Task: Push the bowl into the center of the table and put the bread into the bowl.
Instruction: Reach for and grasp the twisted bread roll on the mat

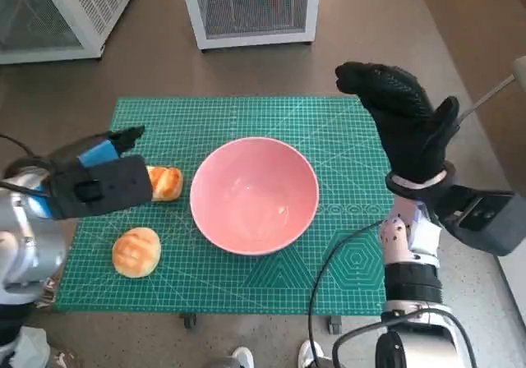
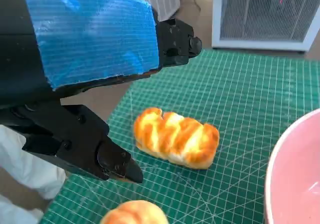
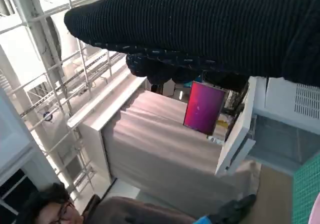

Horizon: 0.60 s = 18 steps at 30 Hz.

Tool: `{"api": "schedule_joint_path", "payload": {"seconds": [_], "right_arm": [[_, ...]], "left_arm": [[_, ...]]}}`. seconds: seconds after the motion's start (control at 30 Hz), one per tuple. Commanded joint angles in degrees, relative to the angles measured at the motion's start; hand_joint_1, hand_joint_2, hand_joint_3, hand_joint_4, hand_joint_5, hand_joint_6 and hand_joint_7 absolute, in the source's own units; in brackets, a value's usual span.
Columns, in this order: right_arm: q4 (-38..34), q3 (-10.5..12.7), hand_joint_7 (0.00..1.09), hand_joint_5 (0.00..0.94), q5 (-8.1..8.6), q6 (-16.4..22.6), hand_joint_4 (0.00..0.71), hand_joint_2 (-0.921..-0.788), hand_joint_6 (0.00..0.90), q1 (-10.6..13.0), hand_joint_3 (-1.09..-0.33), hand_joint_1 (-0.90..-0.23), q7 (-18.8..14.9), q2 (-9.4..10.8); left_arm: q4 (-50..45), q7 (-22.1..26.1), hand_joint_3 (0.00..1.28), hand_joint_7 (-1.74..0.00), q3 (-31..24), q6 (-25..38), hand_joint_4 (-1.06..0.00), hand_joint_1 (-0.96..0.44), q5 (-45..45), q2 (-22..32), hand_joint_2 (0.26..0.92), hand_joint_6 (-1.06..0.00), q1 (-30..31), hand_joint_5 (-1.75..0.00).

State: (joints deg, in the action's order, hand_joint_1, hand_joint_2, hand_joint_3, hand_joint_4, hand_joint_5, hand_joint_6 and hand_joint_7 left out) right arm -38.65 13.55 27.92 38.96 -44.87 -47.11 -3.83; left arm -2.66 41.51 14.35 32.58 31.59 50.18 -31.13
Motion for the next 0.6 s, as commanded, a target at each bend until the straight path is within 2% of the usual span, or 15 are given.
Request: {"api": "schedule_joint_path", "payload": {"seconds": [0.03, 0.3, 0.6], "right_arm": [[-0.3, 0.0, 0.01, 0.001, 0.22, -1.0, 0.261, -0.921, 0.363, 1.0, -0.573, -0.585, -0.6, -0.3], [-0.1, 0.1, 0.01, 0.0, 0.29, -1.3, 0.26, -0.921, 0.362, 1.1, -0.575, -0.583, -0.9, -0.6], [-0.2, 0.2, 0.01, 0.0, 0.37, -1.5, 0.26, -0.921, 0.362, 1.1, -0.576, -0.582, -1.1, -0.8]], "left_arm": [[5.8, -2.0, 0.01, -0.06, 1.9, -2.2, 0.0, 0.02, 1.5, -2.1, 0.744, -0.12, -2.6, 0.0], [16.9, -6.8, 0.01, -0.05, 4.7, -7.6, -0.02, 0.0, 3.8, -5.6, 0.746, -0.14, -5.8, -0.01], [29.5, -13.6, 0.02, -0.05, 7.6, -14.2, -0.09, -0.03, 6.3, -9.5, 0.757, -0.2, -8.7, -0.02]]}}
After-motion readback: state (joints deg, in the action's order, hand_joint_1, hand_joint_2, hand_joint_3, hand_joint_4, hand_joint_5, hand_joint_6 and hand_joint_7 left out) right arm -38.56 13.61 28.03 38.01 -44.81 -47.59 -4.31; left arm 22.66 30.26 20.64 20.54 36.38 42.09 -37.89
